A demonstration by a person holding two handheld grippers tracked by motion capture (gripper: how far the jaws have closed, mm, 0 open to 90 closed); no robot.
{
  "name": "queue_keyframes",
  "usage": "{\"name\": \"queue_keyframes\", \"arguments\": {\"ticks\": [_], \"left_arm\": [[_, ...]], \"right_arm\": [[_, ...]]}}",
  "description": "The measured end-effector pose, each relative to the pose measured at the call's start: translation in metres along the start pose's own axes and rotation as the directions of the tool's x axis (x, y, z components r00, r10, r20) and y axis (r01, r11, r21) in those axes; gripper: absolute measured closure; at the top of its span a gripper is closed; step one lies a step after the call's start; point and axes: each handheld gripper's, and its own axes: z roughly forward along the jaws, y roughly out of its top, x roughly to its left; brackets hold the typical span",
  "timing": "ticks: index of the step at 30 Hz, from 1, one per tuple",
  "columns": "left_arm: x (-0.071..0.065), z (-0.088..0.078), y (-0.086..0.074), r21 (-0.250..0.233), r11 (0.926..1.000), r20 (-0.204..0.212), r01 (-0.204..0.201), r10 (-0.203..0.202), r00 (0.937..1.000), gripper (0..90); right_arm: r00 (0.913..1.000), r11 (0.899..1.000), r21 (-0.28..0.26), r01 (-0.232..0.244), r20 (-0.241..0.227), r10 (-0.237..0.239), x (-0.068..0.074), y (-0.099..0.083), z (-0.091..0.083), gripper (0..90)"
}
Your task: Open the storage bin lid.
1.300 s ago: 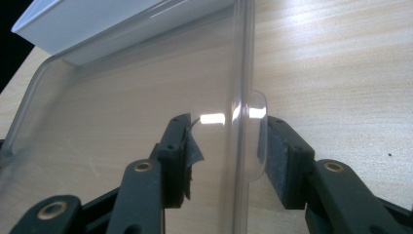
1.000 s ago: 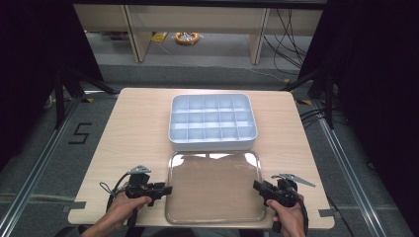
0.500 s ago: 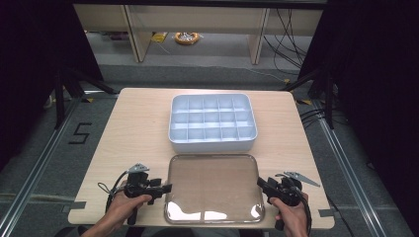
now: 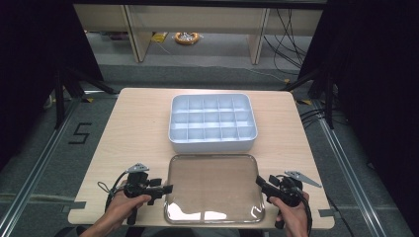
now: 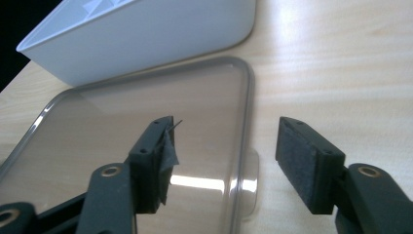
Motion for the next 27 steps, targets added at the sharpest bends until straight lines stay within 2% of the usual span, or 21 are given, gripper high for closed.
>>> {"name": "queue_keyframes", "arguments": {"ticks": [1,2,3,4,5,7,8,9,10,11,12,15,16,17,21,22,23,24,25,27], "left_arm": [[0.0,0.0,0.0,0.0,1.0,0.003,0.005,-0.005,1.0,33.7],[0.0,0.0,0.0,0.0,1.0,0.006,0.005,-0.005,1.0,33.1],[0.0,0.0,0.0,-0.005,1.0,0.007,0.007,-0.007,0.9999,32.7],[0.0,0.0,0.001,-0.008,1.0,0.015,0.006,-0.005,0.9999,32.3],[-0.001,0.0,0.001,-0.008,0.9999,0.017,0.006,-0.006,0.9998,31.5],[0.0,-0.001,0.002,-0.013,0.9999,0.019,0.0,0.001,0.9998,30.8],[-0.001,-0.001,0.002,-0.019,0.9998,0.02,0.003,-0.002,0.9998,30.4],[-0.001,-0.001,0.002,-0.016,0.9999,0.021,-0.003,0.003,0.9998,30.0],[-0.001,-0.001,0.002,-0.013,0.9999,0.025,-0.006,0.006,0.9997,29.4],[-0.001,-0.001,0.002,-0.013,0.9999,0.031,-0.007,0.008,0.9995,28.8],[-0.001,-0.001,0.002,-0.014,0.9999,0.033,-0.008,0.008,0.9994,28.1],[-0.003,-0.002,0.001,-0.019,0.9997,0.028,-0.015,0.016,0.9995,25.5],[-0.004,-0.003,0.0,-0.018,0.9996,0.036,-0.023,0.024,0.9991,24.7],[-0.005,-0.004,-0.001,-0.023,0.9993,0.044,-0.03,0.031,0.9986,23.7],[-0.007,-0.008,-0.003,-0.032,0.9985,0.07,-0.044,0.046,0.9965,20.0],[-0.008,-0.009,-0.004,-0.035,0.9984,0.079,-0.044,0.046,0.9958,19.3],[-0.008,-0.01,-0.005,-0.026,0.9982,0.08,-0.054,0.056,0.9952,18.7],[-0.009,-0.01,-0.005,-0.031,0.9978,0.083,-0.059,0.062,0.9947,18.4],[-0.01,-0.011,-0.006,-0.031,0.9975,0.081,-0.064,0.066,0.9945,18.0],[-0.01,-0.011,-0.007,-0.026,0.9969,0.095,-0.074,0.076,0.9925,17.7]], "right_arm": [[0.9997,1.0,-0.011,0.015,0.018,-0.015,0.001,0.0,0.0,39.0],[0.9998,1.0,-0.004,0.02,0.0,-0.02,0.001,0.001,-0.001,38.0],[0.9994,0.999,0.001,-0.033,-0.012,0.033,0.006,0.001,-0.002,36.8],[0.9994,1.0,-0.024,0.018,0.03,-0.017,0.003,0.001,-0.001,35.6],[0.9995,0.999,-0.03,0.025,0.021,-0.024,0.003,0.001,0.0,34.6],[0.9999,1.0,-0.027,0.011,0.01,-0.011,0.006,0.001,-0.002,33.4],[0.9996,1.0,-0.018,-0.017,0.022,0.017,0.009,0.001,-0.003,32.7],[0.9986,0.999,-0.037,0.04,0.036,-0.038,0.006,0.001,-0.002,31.8],[0.9984,0.998,-0.044,0.039,0.043,-0.037,0.006,0.001,-0.002,31.2],[0.9997,0.999,-0.036,0.012,0.022,-0.011,0.008,0.002,-0.003,30.6],[0.9996,0.999,-0.044,0.003,0.029,-0.002,0.01,0.001,-0.003,30.0],[0.9996,0.999,-0.043,0.026,0.013,-0.025,0.008,0.002,-0.005,28.8],[0.9995,0.999,-0.035,-0.028,0.017,0.028,0.014,0.001,-0.006,28.3],[0.9986,0.997,-0.053,0.05,0.018,-0.049,0.009,0.001,-0.006,27.8],[0.9976,0.997,-0.03,0.069,0.005,-0.069,0.019,-0.002,-0.01,27.0],[0.9973,0.997,-0.038,0.073,-0.007,-0.073,0.02,-0.003,-0.009,26.8],[0.9986,0.998,-0.016,0.053,0.002,-0.053,0.024,-0.004,-0.012,26.7],[0.9975,0.997,-0.027,0.07,-0.01,-0.07,0.025,-0.005,-0.011,26.4],[0.9941,0.993,-0.04,0.107,-0.009,-0.108,0.023,-0.006,-0.01,26.2],[0.9952,0.995,-0.025,0.095,-0.023,-0.095,0.025,-0.007,-0.012,25.9]]}}
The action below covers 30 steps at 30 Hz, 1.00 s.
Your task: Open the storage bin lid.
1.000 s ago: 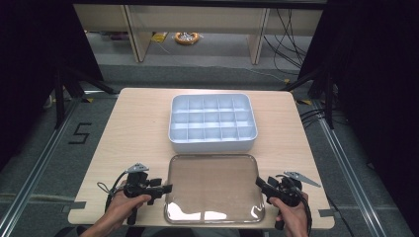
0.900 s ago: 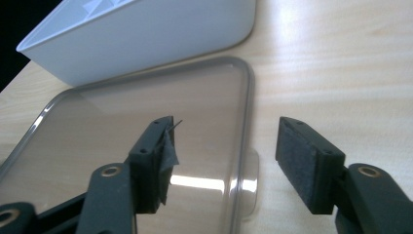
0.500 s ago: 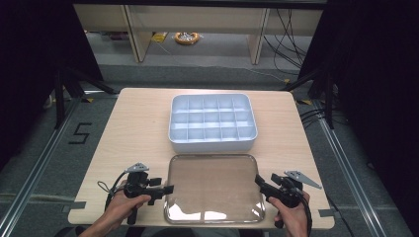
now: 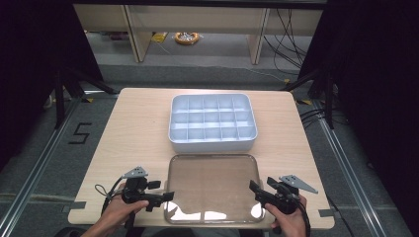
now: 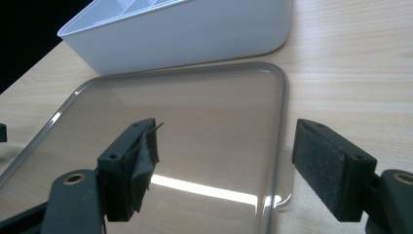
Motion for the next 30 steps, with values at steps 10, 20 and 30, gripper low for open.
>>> {"name": "queue_keyframes", "arguments": {"ticks": [10,20,30], "left_arm": [[0.0,-0.003,-0.003,0.0,1.0,0.0,-0.003,0.003,1.0,17.2],[-0.003,-0.008,-0.008,-0.022,0.9996,0.008,0.016,-0.015,0.9999,17.3],[-0.004,-0.013,-0.012,-0.024,0.9996,0.009,0.016,-0.015,0.9998,18.2]], "right_arm": [[0.9999,1.0,0.005,0.012,-0.001,-0.012,0.005,-0.005,-0.003,25.9],[0.9998,1.0,0.021,0.017,-0.007,-0.017,0.008,-0.011,-0.009,25.9],[0.9999,0.999,0.039,-0.015,0.0,0.015,0.012,-0.018,-0.018,25.9]]}}
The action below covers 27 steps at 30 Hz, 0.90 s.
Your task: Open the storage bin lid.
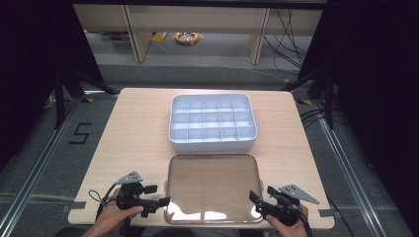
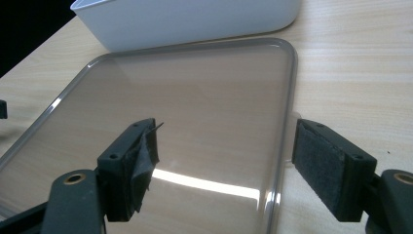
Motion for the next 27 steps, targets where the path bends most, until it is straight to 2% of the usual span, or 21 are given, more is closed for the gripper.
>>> {"name": "queue_keyframes", "arguments": {"ticks": [2,4,5,6,7,8,9,10,11,12,13,14,16,18,19,20,22,25,27], "left_arm": [[0.0,-0.001,-0.001,-0.003,1.0,0.001,0.003,-0.003,1.0,18.4],[0.0,-0.003,-0.002,-0.005,1.0,0.0,0.0,0.0,1.0,18.5],[0.0,-0.003,-0.002,-0.006,1.0,0.0,0.003,-0.003,1.0,18.7],[0.001,-0.003,-0.002,-0.015,0.9998,0.01,-0.012,0.012,0.9999,18.7],[0.002,-0.003,-0.003,-0.016,0.9997,0.012,-0.021,0.021,0.9997,18.7],[0.002,-0.004,-0.003,-0.013,0.9997,0.013,-0.02,0.02,0.9997,18.7],[0.001,-0.005,-0.004,-0.016,0.9996,0.009,-0.024,0.024,0.9997,18.8],[0.001,-0.005,-0.004,-0.017,0.9996,0.003,-0.021,0.021,0.9998,18.8],[0.001,-0.005,-0.005,-0.017,0.9994,0.012,-0.03,0.03,0.9995,18.8],[0.001,-0.006,-0.005,-0.018,0.9994,0.011,-0.029,0.029,0.9995,18.9],[0.001,-0.006,-0.006,-0.018,0.9994,0.009,-0.031,0.031,0.9995,18.9],[0.001,-0.007,-0.007,-0.018,0.9993,0.009,-0.032,0.032,0.9994,19.0],[0.0,-0.008,-0.007,-0.018,0.9989,0.008,-0.043,0.043,0.9991,19.2],[-0.002,-0.009,-0.009,-0.026,0.9991,0.003,-0.034,0.034,0.9994,19.5],[-0.001,-0.009,-0.009,-0.022,0.9988,0.003,-0.044,0.044,0.999,19.5],[-0.002,-0.01,-0.01,-0.019,0.9989,-0.002,-0.042,0.042,0.9991,19.5],[-0.003,-0.011,-0.011,-0.021,0.9991,-0.001,-0.038,0.038,0.9993,19.6],[-0.004,-0.013,-0.013,-0.029,0.999,-0.01,-0.033,0.033,0.9994,19.7],[-0.005,-0.014,-0.014,-0.029,0.9992,-0.007,-0.026,0.026,0.9996,19.7]], "right_arm": [[0.9998,1.0,-0.008,0.021,0.006,-0.021,-0.002,-0.001,-0.001,25.9],[1.0,1.0,-0.001,0.001,0.007,-0.001,0.0,-0.003,-0.004,25.9],[0.9999,1.0,0.007,0.007,0.009,-0.007,-0.001,-0.004,-0.005,25.9],[0.999,0.999,-0.003,0.043,0.01,-0.043,-0.003,-0.005,-0.005,25.9],[0.9999,1.0,0.003,0.01,0.014,-0.01,-0.001,-0.006,-0.006,25.9],[0.9989,0.999,0.0,0.046,0.007,-0.046,-0.004,-0.006,-0.007,25.9],[0.9989,0.999,-0.006,0.045,0.015,-0.044,-0.003,-0.007,-0.007,25.9],[0.9998,0.999,0.031,-0.012,0.019,0.011,0.001,-0.008,-0.013,25.9],[0.9987,0.999,0.012,0.05,0.013,-0.05,-0.003,-0.008,-0.012,25.9],[0.9999,1.0,0.004,0.003,0.016,-0.004,0.0,-0.01,-0.011,25.9],[0.9988,0.999,0.01,0.048,0.011,-0.048,-0.003,-0.01,-0.013,25.9],[0.9992,0.999,0.005,0.038,-0.012,-0.037,-0.003,-0.011,-0.013,25.9],[0.9987,0.999,0.009,0.051,0.003,-0.051,-0.003,-0.013,-0.014,25.8],[0.9983,0.998,0.004,0.057,0.012,-0.057,-0.003,-0.015,-0.015,25.8],[0.999,0.999,0.005,0.045,-0.005,-0.045,-0.002,-0.015,-0.017,25.9],[0.998,0.998,0.008,0.062,0.015,-0.062,-0.003,-0.016,-0.017,25.9],[0.9988,0.999,0.021,0.048,0.012,-0.048,0.0,-0.018,-0.02,25.9],[0.9984,0.998,0.021,0.056,0.0,-0.056,-0.001,-0.021,-0.02,25.9],[0.9997,0.999,0.054,0.006,0.022,-0.007,0.003,-0.022,-0.024,25.9]]}}
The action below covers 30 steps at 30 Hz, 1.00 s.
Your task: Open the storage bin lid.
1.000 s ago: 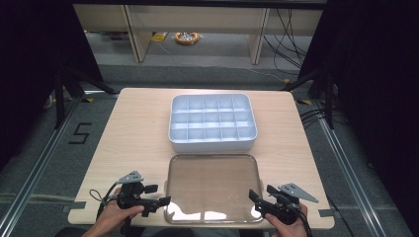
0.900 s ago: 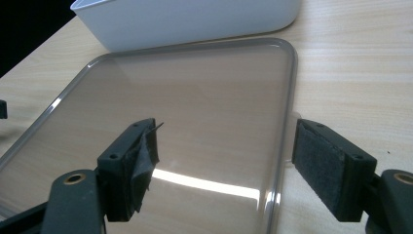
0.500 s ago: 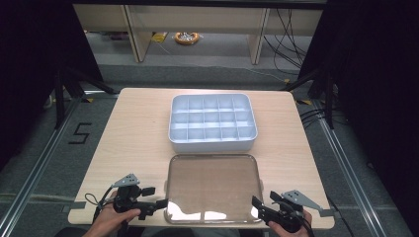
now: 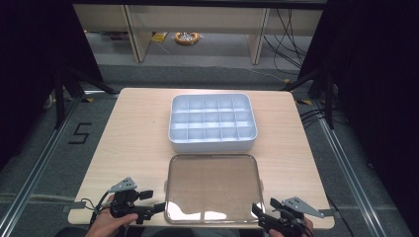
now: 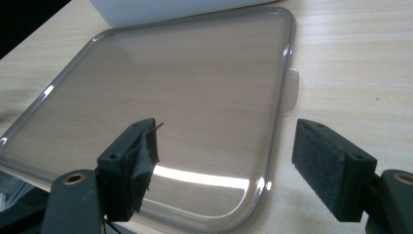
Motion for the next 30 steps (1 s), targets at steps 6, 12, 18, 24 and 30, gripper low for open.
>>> {"name": "queue_keyframes", "arguments": {"ticks": [6,12,18,24,30], "left_arm": [[-0.0019,-0.0031,-0.0027,0.002,1.0,-0.003,0.006,-0.006,1.0,19.7],[-0.0029,-0.0047,-0.0044,-0.003,0.9999,-0.01,0.015,-0.015,0.9998,19.8],[-0.004,-0.005,-0.0049,-0.006,0.9998,-0.007,0.021,-0.021,0.9998,19.9],[-0.0037,-0.0046,-0.0046,0.0,0.9999,0.013,0.017,-0.017,0.9998,20.0],[-0.003,-0.0036,-0.0044,0.0,0.9999,0.022,0.013,-0.013,0.9997,20.3]], "right_arm": [[0.9993,0.999,-0.028,0.033,-0.018,-0.034,-0.0037,-0.004,-0.0001,25.9],[0.9993,0.999,-0.02,0.031,-0.019,-0.031,-0.0036,-0.0066,-0.0023,25.9],[0.9997,1.0,-0.016,-0.002,-0.023,0.001,-0.0028,-0.0081,-0.0037,25.9],[0.9997,1.0,-0.004,0.018,-0.019,-0.018,-0.0045,-0.0066,-0.0055,26.1],[0.9986,1.0,-0.011,-0.007,-0.053,0.007,-0.0071,-0.0069,-0.0035,26.2]]}}
